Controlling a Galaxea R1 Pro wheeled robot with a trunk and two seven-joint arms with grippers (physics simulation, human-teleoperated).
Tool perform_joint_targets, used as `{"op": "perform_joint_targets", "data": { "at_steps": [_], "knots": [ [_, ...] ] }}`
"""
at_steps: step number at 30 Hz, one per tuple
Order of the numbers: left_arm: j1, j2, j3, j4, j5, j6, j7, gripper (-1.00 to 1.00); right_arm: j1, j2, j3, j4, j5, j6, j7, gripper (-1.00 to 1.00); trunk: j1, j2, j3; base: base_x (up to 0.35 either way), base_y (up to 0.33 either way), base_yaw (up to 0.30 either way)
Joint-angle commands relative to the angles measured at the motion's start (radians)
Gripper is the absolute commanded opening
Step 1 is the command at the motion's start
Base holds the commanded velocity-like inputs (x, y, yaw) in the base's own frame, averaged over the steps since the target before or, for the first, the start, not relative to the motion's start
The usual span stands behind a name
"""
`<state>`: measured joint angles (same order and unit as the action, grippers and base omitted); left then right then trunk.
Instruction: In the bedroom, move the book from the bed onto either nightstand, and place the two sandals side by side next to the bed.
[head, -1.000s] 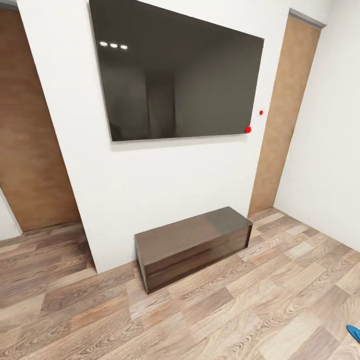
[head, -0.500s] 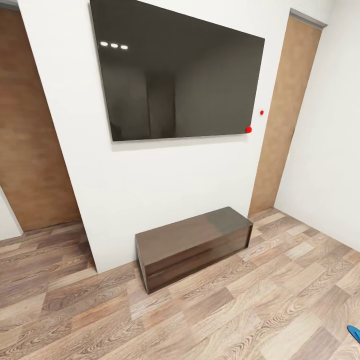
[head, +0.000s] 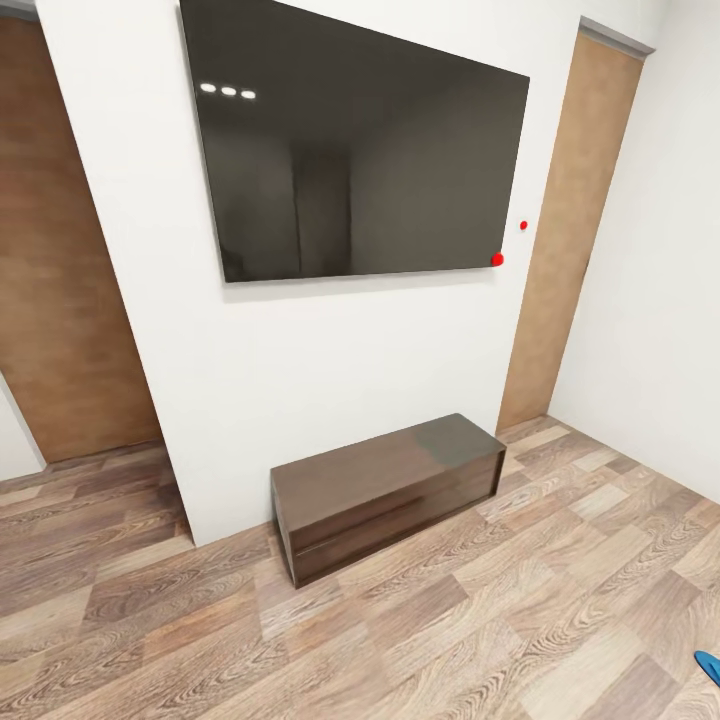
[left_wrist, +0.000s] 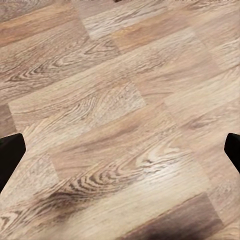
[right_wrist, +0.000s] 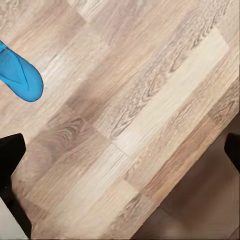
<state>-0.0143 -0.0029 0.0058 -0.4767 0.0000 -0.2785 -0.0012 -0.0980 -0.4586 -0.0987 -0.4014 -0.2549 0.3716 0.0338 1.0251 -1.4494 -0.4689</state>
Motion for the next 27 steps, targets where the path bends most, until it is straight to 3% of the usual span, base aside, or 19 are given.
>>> {"op": "perform_joint_targets", "data": {
  "at_steps": [1, 4, 5, 10, 15, 20, 27],
  "knots": [
    [-0.001, 0.0, 0.001, 0.0, 0.0, -0.003, 0.0, 1.0, -0.001, -0.001, -0.002, -0.001, 0.007, 0.01, 0.025, 1.0, 0.0, -0.001, -0.001, 0.0, 0.0, 0.0],
    [-0.001, 0.0, 0.001, 0.0, 0.001, -0.004, 0.0, 1.0, -0.003, -0.003, 0.015, -0.001, 0.073, 0.019, 0.098, 1.0, 0.0, -0.001, -0.001, 0.0, 0.0, 0.0],
    [-0.001, 0.0, 0.001, 0.0, 0.001, -0.004, 0.0, 1.0, -0.004, -0.004, 0.022, -0.002, 0.122, 0.022, 0.125, 1.0, 0.0, -0.001, -0.001, 0.0, 0.0, 0.0],
    [-0.001, 0.0, 0.0, 0.0, 0.001, -0.004, 0.0, 1.0, -0.005, -0.004, 0.03, -0.045, 0.27, 0.028, 0.177, 1.0, 0.0, -0.001, -0.001, 0.0, 0.0, 0.0],
    [-0.001, 0.0, 0.0, 0.0, 0.001, -0.004, 0.0, 1.0, -0.005, -0.003, 0.032, -0.186, 0.31, 0.075, 0.188, 1.0, 0.0, -0.001, -0.001, 0.0, 0.0, 0.0],
    [-0.001, 0.0, 0.0, 0.0, 0.002, -0.005, 0.0, 1.0, -0.005, -0.003, 0.033, -0.3, 0.322, 0.245, 0.191, 1.0, 0.0, -0.001, -0.001, 0.0, 0.0, 0.0],
    [-0.001, -0.001, 0.0, 0.0, 0.003, -0.005, 0.0, 1.0, -0.006, -0.002, 0.033, -0.454, 0.322, 0.365, 0.191, 1.0, 0.0, -0.001, -0.001, 0.0, 0.0, 0.0]
  ]
}}
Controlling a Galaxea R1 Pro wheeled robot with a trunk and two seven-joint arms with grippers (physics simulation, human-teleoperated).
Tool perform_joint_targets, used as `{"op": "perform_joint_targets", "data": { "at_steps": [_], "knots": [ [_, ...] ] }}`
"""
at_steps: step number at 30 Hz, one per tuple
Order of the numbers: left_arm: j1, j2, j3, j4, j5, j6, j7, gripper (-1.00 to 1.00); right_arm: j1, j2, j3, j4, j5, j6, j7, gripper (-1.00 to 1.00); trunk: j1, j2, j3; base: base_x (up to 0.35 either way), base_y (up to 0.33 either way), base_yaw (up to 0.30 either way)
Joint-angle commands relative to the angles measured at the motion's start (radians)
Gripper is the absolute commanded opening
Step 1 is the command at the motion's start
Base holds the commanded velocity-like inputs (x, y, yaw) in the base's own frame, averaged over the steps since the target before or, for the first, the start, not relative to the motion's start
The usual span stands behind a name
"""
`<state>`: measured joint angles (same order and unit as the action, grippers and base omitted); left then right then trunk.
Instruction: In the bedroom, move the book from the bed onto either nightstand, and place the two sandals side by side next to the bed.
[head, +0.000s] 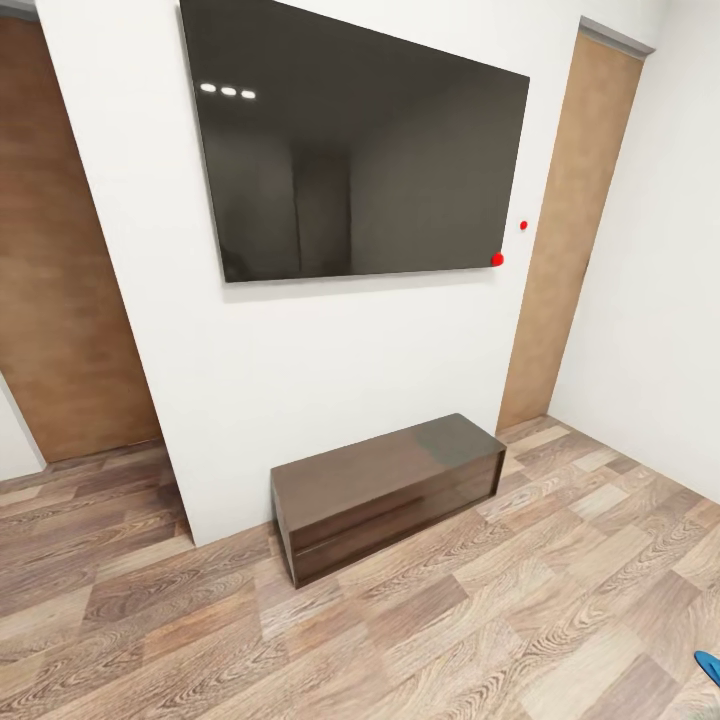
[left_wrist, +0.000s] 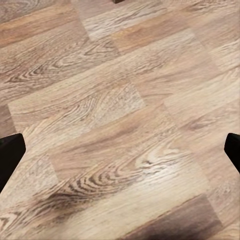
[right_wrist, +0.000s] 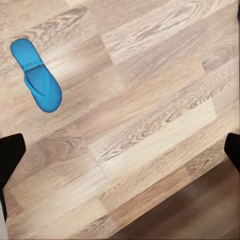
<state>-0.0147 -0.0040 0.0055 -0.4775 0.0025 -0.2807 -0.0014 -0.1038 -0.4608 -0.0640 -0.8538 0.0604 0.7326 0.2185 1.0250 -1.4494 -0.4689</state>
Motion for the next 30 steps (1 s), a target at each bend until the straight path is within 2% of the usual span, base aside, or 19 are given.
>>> {"op": "perform_joint_targets", "data": {
  "at_steps": [1, 2, 4, 6, 8, 9, 11, 12, 15, 20, 25, 30],
  "knots": [
    [-0.001, 0.0, 0.001, 0.0, 0.0, -0.003, 0.0, 1.0, 0.0, 0.001, -0.002, -0.014, 0.006, 0.01, 0.007, 1.0, 0.0, -0.001, -0.001, 0.0, 0.0, 0.0],
    [-0.001, 0.0, 0.001, 0.0, 0.001, -0.003, 0.0, 1.0, 0.0, 0.002, -0.002, -0.035, 0.006, 0.025, 0.007, 1.0, 0.0, -0.001, -0.001, 0.0, 0.0, 0.0],
    [-0.001, -0.001, 0.001, 0.0, 0.001, -0.003, 0.0, 1.0, -0.004, 0.01, -0.001, -0.063, 0.006, 0.102, 0.006, 1.0, 0.0, -0.001, -0.001, 0.0, 0.0, 0.0],
    [-0.001, -0.001, 0.001, 0.0, 0.002, -0.003, 0.0, 1.0, -0.017, 0.021, -0.002, -0.068, 0.007, 0.135, 0.006, 1.0, 0.0, -0.001, -0.001, 0.0, 0.0, 0.0],
    [0.0, -0.001, 0.001, 0.0, 0.002, -0.003, 0.0, 1.0, -0.068, 0.048, -0.001, -0.073, 0.007, 0.169, 0.006, 1.0, 0.0, -0.001, -0.001, 0.0, 0.0, 0.0],
    [0.0, -0.001, 0.001, 0.0, 0.002, -0.003, 0.0, 1.0, -0.114, 0.072, -0.001, -0.074, 0.008, 0.182, 0.006, 1.0, 0.0, -0.001, -0.001, 0.0, 0.0, 0.0],
    [-0.001, -0.001, 0.001, 0.0, 0.002, -0.003, 0.0, 1.0, -0.159, 0.095, -0.001, -0.074, 0.009, 0.191, 0.005, 1.0, 0.0, -0.001, -0.001, 0.0, 0.0, 0.0],
    [-0.001, -0.001, 0.001, 0.0, 0.002, -0.003, 0.0, 1.0, -0.194, 0.116, -0.001, -0.073, 0.009, 0.197, 0.005, 1.0, 0.0, -0.001, -0.001, 0.0, 0.0, 0.0],
    [-0.001, -0.001, 0.001, 0.0, 0.002, -0.003, 0.0, 1.0, -0.233, 0.142, -0.001, -0.07, 0.01, 0.205, 0.003, 1.0, 0.0, -0.001, -0.001, 0.0, 0.0, 0.0],
    [-0.001, -0.001, 0.001, 0.0, 0.002, -0.002, 0.0, 1.0, -0.263, 0.156, 0.0, -0.071, 0.011, 0.223, 0.004, 1.0, 0.0, -0.001, -0.001, 0.0, 0.0, 0.0],
    [-0.001, -0.001, 0.001, 0.0, 0.002, -0.002, 0.0, 1.0, -0.318, 0.164, 0.003, -0.072, 0.012, 0.255, 0.004, 1.0, 0.0, -0.001, -0.001, 0.0, 0.0, 0.0],
    [-0.001, -0.001, 0.001, 0.0, 0.002, -0.002, 0.0, 1.0, -0.333, 0.165, 0.013, -0.07, 0.011, 0.262, 0.004, 1.0, 0.0, -0.001, -0.001, 0.0, 0.0, 0.0]
  ]
}}
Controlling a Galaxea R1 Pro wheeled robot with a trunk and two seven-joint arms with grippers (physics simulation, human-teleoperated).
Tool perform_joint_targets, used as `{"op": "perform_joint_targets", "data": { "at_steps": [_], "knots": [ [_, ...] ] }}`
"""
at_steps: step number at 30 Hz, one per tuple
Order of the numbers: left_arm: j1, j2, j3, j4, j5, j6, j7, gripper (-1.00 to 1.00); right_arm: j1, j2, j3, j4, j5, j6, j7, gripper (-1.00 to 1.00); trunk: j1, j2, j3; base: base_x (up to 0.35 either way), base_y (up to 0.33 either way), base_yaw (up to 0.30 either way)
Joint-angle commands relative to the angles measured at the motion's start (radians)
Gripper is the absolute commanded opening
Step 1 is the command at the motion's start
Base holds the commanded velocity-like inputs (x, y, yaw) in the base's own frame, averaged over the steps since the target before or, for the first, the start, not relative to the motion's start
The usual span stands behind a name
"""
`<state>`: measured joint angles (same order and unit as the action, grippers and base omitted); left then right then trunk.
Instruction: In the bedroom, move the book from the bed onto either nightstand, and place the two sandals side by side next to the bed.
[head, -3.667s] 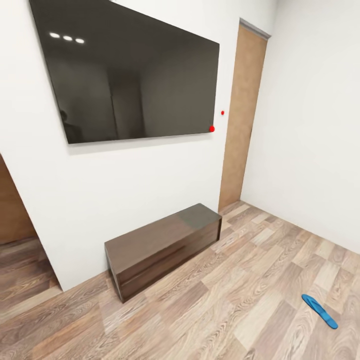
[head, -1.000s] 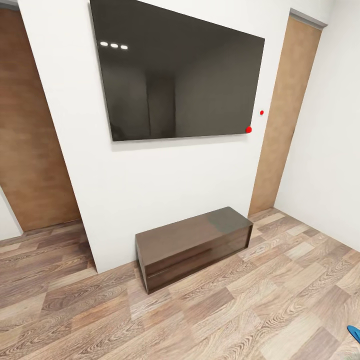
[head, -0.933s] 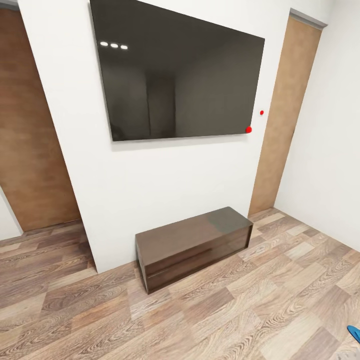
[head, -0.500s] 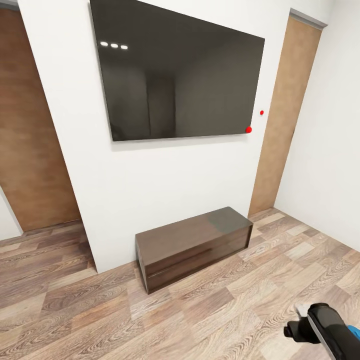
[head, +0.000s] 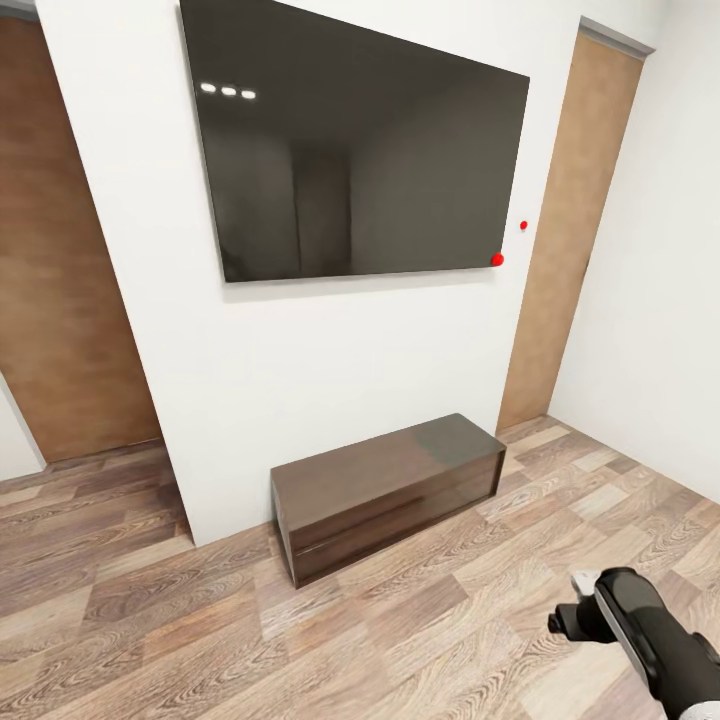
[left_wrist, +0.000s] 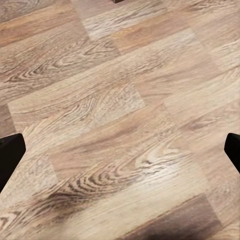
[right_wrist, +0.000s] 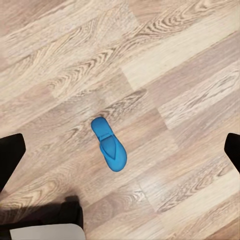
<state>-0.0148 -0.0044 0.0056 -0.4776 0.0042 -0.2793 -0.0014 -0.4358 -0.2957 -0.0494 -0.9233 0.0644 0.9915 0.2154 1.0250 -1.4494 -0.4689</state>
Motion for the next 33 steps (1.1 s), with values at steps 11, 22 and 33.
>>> {"op": "perform_joint_targets", "data": {
  "at_steps": [11, 22, 33],
  "knots": [
    [-0.001, 0.001, 0.001, -0.106, 0.0, -0.001, 0.001, 1.0, -0.005, -0.001, 0.0, 0.005, 0.004, 0.002, 0.009, 1.0, 0.0, -0.001, -0.001, 0.0, 0.0, 0.0],
    [-0.011, 0.004, 0.0, -0.676, 0.001, 0.418, -0.394, 1.0, -0.005, -0.002, 0.0, 0.009, 0.005, 0.0, 0.009, 1.0, 0.0, -0.001, -0.001, 0.0, 0.0, 0.0],
    [-0.061, 0.003, 0.134, -0.847, 0.001, 0.596, -0.847, 1.0, -0.005, -0.001, 0.0, 0.094, 0.006, -0.003, 0.009, 1.0, 0.0, -0.001, -0.001, 0.0, 0.0, 0.0]
  ]
}}
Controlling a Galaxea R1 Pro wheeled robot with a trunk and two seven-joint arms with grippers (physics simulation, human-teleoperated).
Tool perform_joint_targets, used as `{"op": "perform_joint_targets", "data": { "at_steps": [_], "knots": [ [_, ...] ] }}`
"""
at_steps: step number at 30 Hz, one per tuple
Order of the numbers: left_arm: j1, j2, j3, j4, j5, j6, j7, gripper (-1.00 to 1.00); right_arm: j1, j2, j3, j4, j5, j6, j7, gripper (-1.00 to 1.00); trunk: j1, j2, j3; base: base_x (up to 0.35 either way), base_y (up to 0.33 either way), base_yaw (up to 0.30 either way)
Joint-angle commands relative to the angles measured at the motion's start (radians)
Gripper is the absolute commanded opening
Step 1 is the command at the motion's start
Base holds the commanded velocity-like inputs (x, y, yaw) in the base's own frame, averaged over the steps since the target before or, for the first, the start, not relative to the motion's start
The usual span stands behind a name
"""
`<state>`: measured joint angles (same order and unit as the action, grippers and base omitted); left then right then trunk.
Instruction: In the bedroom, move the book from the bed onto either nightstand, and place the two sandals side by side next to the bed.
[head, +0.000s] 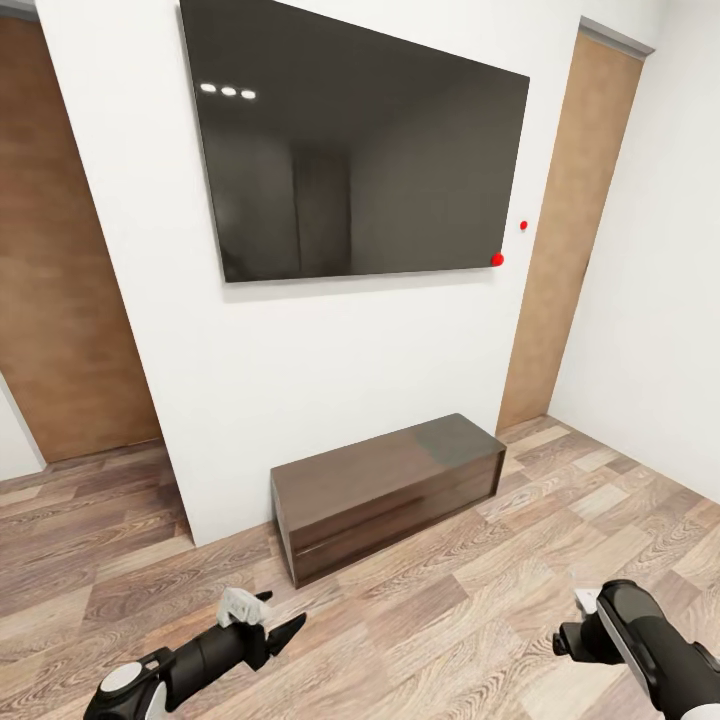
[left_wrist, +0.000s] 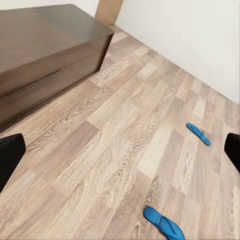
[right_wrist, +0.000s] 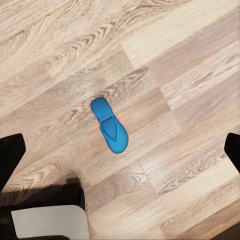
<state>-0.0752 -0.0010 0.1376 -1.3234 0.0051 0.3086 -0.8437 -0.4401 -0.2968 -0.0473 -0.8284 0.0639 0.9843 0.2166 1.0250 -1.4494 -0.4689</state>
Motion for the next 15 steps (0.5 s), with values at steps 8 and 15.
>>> {"op": "perform_joint_targets", "data": {
  "at_steps": [8, 15],
  "knots": [
    [-0.003, -0.001, 0.027, -0.01, 0.001, 0.015, -0.032, 1.0, -0.001, 0.001, -0.002, 0.008, 0.007, 0.004, 0.007, 1.0, 0.031, -0.057, -0.026, 0.0, 0.0, 0.0],
    [-0.003, -0.002, 0.03, -0.008, 0.001, 0.015, -0.034, 1.0, -0.001, 0.001, -0.001, 0.009, 0.007, 0.004, 0.007, 1.0, 0.057, -0.106, -0.048, 0.0, 0.0, 0.0]
  ]
}}
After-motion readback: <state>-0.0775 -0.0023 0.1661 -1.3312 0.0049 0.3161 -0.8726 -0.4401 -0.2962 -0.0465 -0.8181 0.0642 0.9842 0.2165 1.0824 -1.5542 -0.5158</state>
